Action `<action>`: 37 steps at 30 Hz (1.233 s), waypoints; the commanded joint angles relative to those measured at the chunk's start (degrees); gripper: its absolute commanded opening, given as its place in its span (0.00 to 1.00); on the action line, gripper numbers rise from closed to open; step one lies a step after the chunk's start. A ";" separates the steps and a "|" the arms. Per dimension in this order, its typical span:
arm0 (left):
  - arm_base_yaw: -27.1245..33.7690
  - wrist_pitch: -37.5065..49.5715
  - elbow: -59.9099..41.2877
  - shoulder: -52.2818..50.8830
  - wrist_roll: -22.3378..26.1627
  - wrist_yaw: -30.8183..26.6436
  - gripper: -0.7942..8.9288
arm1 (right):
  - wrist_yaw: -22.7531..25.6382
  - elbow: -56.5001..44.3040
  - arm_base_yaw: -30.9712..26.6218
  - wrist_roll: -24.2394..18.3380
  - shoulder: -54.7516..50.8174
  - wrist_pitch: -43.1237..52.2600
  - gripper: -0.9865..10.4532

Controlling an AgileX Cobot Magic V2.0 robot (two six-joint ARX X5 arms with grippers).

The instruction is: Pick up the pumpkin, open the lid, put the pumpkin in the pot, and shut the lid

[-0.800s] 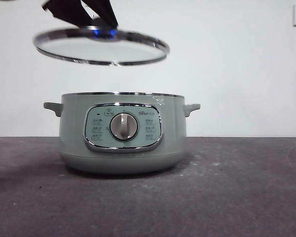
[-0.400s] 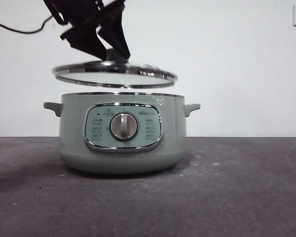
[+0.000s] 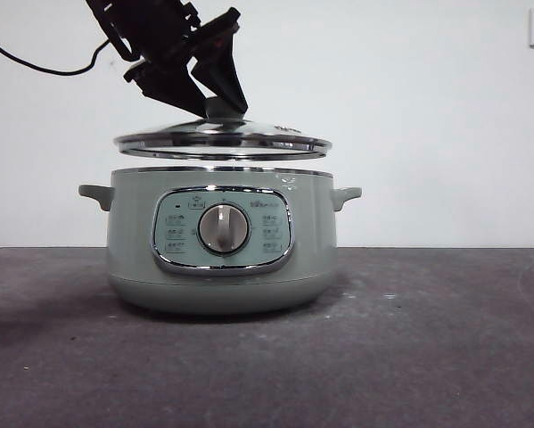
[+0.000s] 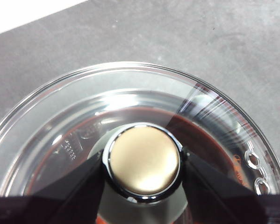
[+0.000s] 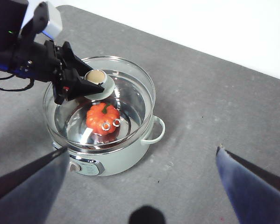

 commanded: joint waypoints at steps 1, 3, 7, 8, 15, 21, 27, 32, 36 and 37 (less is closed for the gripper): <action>-0.24 1.92 0.39 1.09 0.57 0.39 0.07 | -0.07 0.02 0.09 0.52 -0.04 0.11 0.66; -0.26 1.55 0.39 1.29 0.55 0.09 0.07 | -0.07 0.02 0.09 0.55 -0.04 0.11 0.66; -0.63 1.51 0.39 1.38 0.57 -0.94 0.07 | -0.07 0.02 0.07 0.52 -0.04 0.13 0.66; -0.59 1.25 0.39 1.38 0.57 -0.94 0.07 | -0.04 0.02 0.07 0.52 -0.04 0.13 0.66; -0.63 -1.38 0.39 1.40 0.63 -0.90 0.07 | -0.04 0.02 0.07 0.31 -0.02 0.17 0.66; -0.66 -3.87 0.39 1.40 0.68 -0.90 0.07 | -0.04 0.02 0.07 0.33 0.02 0.20 0.66; -0.66 -5.11 0.39 1.40 0.66 -0.87 0.07 | -0.04 0.02 0.07 0.33 0.02 0.15 0.66; -0.66 -7.93 0.39 1.40 0.66 -0.87 0.08 | -0.09 0.02 0.07 0.33 0.02 -0.39 0.66; -0.63 -8.85 0.39 1.40 0.61 -0.90 0.17 | -0.09 0.02 0.07 0.33 0.28 -1.68 0.66; -0.61 -8.79 0.39 1.40 0.61 -0.90 0.26 | -0.09 0.02 0.07 0.33 0.28 -1.95 0.66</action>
